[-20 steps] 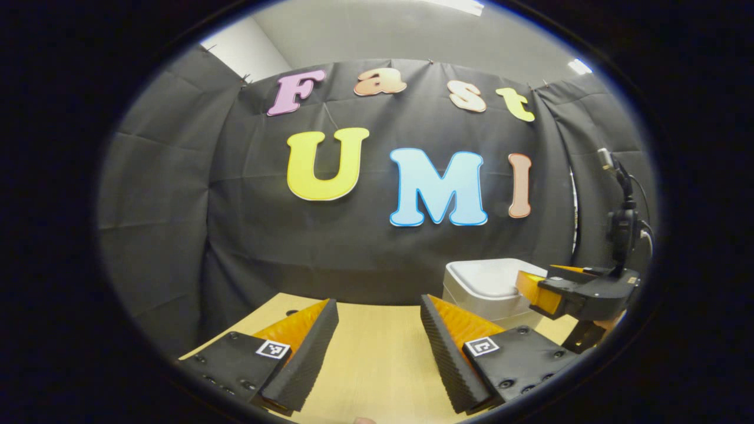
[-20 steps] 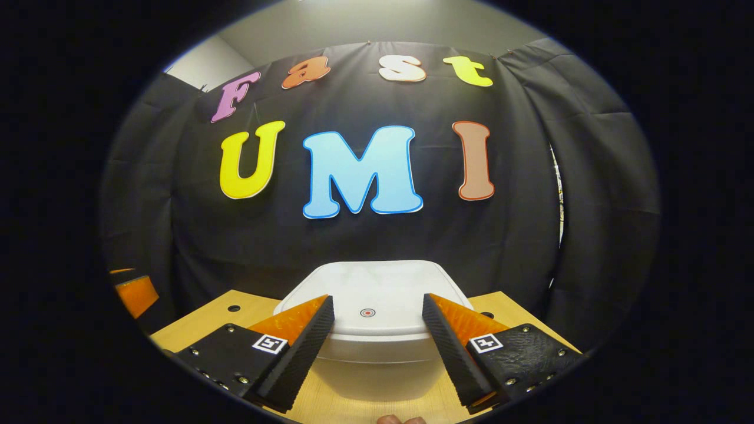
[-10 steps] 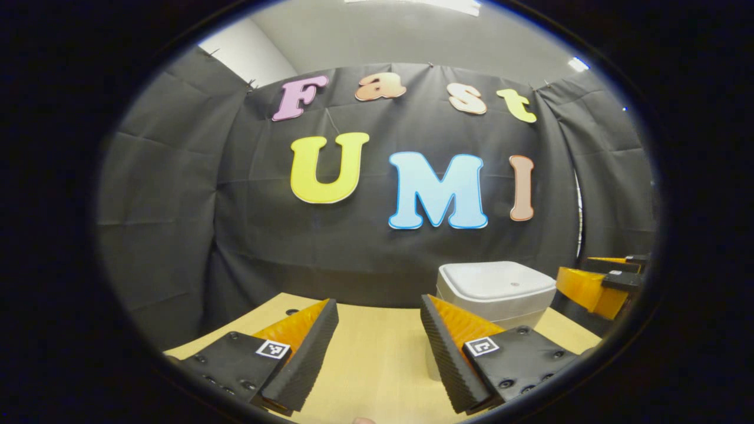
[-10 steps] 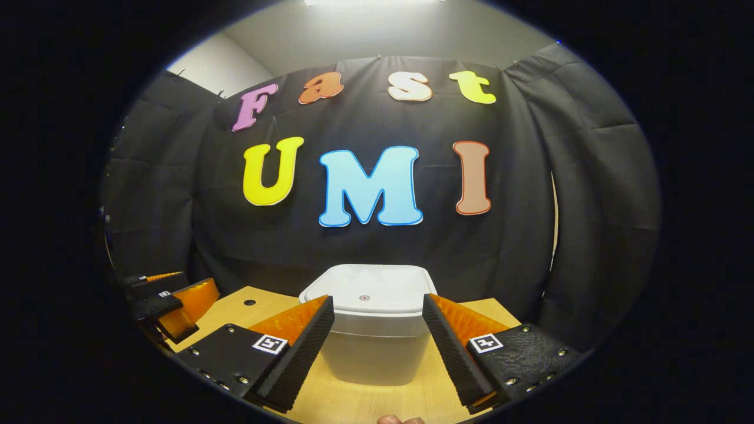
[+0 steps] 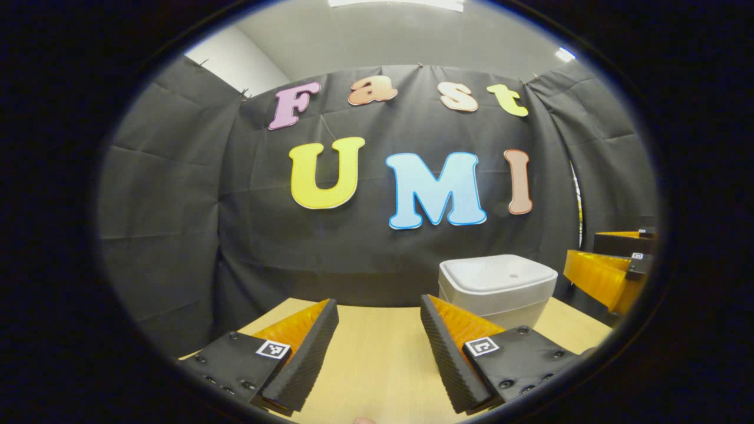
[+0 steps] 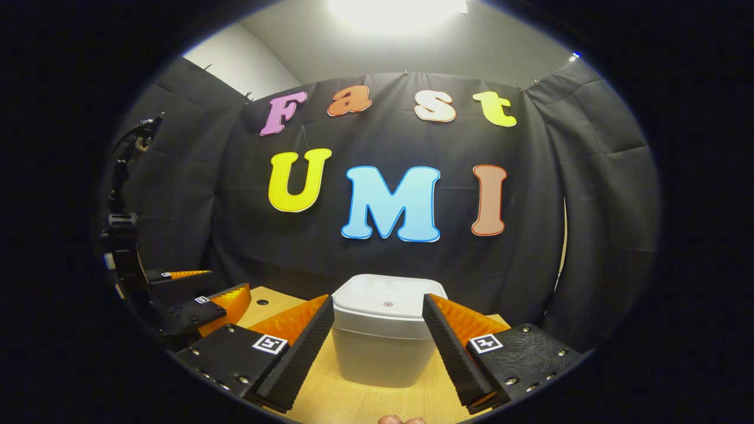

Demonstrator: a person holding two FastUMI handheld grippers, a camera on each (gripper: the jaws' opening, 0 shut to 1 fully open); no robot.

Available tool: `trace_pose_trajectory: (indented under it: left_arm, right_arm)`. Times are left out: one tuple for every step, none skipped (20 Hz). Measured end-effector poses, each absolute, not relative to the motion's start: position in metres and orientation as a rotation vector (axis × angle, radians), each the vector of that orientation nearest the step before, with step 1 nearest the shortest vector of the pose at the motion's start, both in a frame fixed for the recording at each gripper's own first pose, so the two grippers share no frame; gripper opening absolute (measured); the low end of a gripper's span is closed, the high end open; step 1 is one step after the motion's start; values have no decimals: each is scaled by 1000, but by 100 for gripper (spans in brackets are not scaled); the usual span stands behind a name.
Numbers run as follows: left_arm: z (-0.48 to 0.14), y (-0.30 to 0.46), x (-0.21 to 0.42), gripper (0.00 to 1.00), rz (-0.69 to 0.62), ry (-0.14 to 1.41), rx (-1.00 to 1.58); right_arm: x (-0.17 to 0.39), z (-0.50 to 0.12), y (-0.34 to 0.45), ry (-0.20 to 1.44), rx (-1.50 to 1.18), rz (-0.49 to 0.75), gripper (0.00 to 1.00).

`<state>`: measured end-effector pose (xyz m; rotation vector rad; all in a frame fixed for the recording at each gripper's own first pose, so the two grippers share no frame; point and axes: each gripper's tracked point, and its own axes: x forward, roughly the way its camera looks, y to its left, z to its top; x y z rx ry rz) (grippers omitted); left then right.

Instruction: Press the lid of the desktop garbage bin to open it, pick up the crumpled paper on the desktop and throw it into the bin, then pick up the pop can on the desktop and drop it into the bin, and finally close the garbage bin lid.

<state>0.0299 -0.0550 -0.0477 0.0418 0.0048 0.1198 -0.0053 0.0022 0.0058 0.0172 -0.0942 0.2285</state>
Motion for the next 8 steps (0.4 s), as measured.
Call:
trace_pose_trajectory:
  left_arm:
    - [-47, -57, 31, 92, 109, 3, 43]
    - [-47, -56, 32, 92, 103, 2, 44]
    - [-48, -56, 33, 92, 96, 4, 41]
    - [-50, -55, 33, 92, 90, 5, 37]
    - [-52, -54, 34, 92, 85, 7, 32]
    - [-52, -53, 35, 92, 78, 5, 31]
    - [-52, -52, 36, 92, 73, 0, 28]
    - [-51, -52, 35, 92, 67, -7, 28]
  right_arm:
    - [-5, 6, 2, -98, 16, 220, 97]
    - [-6, 6, 3, -96, 14, 216, 97]
    - [-7, 4, 4, -96, 13, 211, 97]
    - [-7, 4, 3, -93, 13, 202, 96]
    - [-7, 3, 3, -93, 14, 193, 97]
    - [-9, 2, 1, -88, 16, 182, 97]
    - [-9, 2, 1, -84, 17, 174, 97]
    - [-11, 2, 1, -82, 18, 166, 96]
